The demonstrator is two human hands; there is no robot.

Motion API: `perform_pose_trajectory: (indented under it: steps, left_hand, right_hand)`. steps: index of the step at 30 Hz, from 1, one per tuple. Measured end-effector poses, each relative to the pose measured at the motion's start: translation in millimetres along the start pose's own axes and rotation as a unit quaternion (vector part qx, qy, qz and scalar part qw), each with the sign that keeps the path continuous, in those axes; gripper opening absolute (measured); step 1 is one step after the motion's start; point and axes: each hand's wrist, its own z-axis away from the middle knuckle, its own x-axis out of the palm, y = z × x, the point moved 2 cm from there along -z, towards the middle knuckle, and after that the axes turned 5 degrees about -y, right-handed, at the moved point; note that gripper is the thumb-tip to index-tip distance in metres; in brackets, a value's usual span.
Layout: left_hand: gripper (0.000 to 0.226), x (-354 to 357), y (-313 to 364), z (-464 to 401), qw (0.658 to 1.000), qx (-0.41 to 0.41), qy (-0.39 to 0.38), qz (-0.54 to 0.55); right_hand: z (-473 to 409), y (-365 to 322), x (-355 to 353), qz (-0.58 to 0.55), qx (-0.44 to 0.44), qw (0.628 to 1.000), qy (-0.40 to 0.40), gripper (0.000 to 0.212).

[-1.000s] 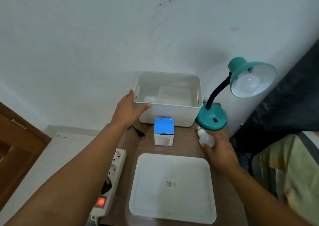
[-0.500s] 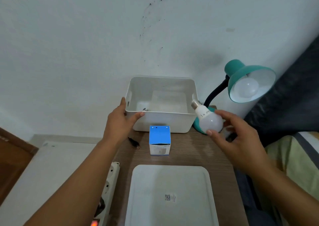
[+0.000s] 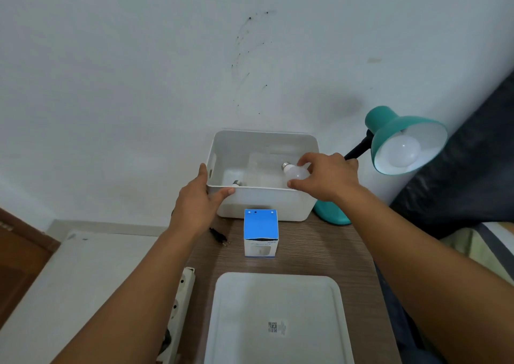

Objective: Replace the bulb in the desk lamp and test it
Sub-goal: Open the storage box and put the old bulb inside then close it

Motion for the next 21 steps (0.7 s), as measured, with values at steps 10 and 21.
perform_pose_trajectory:
  steps: [10,21]
  left_hand:
    - [0.095,-2,-2,4,1.000,-0.008,-0.013,0.001]
    - [0.081,-6,6,61,0.997,0.071,0.015,0.000]
  right_hand:
    - [-6,-4,1,-0.004,0.011,0.999,-0.049,0.066]
    - [87,21,9,-0.163,-0.053,0.980,0.104,0.056]
